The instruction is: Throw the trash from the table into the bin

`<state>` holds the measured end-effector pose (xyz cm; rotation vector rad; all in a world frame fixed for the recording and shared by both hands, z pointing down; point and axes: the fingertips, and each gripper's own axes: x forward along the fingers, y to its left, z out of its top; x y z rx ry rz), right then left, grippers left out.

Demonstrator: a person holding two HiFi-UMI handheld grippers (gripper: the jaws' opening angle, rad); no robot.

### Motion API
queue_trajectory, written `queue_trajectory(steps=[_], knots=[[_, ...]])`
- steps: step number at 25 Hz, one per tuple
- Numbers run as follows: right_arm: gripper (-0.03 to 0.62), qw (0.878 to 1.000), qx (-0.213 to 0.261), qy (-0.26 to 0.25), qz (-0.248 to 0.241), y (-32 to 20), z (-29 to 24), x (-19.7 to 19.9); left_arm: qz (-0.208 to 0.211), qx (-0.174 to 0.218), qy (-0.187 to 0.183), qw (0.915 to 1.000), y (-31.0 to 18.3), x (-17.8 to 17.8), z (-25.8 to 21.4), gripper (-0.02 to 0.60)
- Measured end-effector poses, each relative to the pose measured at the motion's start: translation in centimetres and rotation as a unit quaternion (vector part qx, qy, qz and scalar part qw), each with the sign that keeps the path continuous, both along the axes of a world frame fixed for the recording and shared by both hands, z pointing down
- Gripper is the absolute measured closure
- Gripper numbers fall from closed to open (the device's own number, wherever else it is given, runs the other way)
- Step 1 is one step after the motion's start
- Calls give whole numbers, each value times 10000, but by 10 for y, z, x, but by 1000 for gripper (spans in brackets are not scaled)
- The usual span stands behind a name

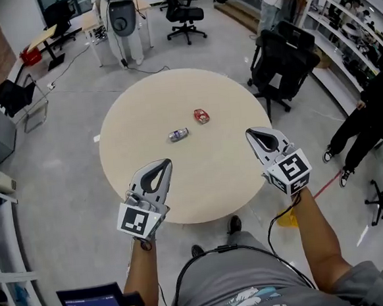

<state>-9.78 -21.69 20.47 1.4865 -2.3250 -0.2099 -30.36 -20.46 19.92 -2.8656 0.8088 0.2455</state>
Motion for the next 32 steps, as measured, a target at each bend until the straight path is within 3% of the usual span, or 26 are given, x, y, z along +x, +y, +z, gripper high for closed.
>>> queue_trajectory(steps=[9,13,19,28,32], knots=[[583,9962,-253,-55,-834,-89,30,-61,-616,-167,-141,9979,-51,-38,21,538],[583,9932,-428,-120,-1073,-142,57,-65,-831,-299,-154,9960,-93,-36,38,538],[583,9864,-759,-156,-1449,-178,66,-82,-1110,-626,-251,9915,-119,-38,41,538],[583,9696,-1373,-150,-2018,-260,149,-111,-1347,-1314,-291,9817,-178,-33,112,538],[582,9562,-1764,-45,-2334,-282,200,-124,-1397,-1602,-474,9760,-194,-31,143,538]])
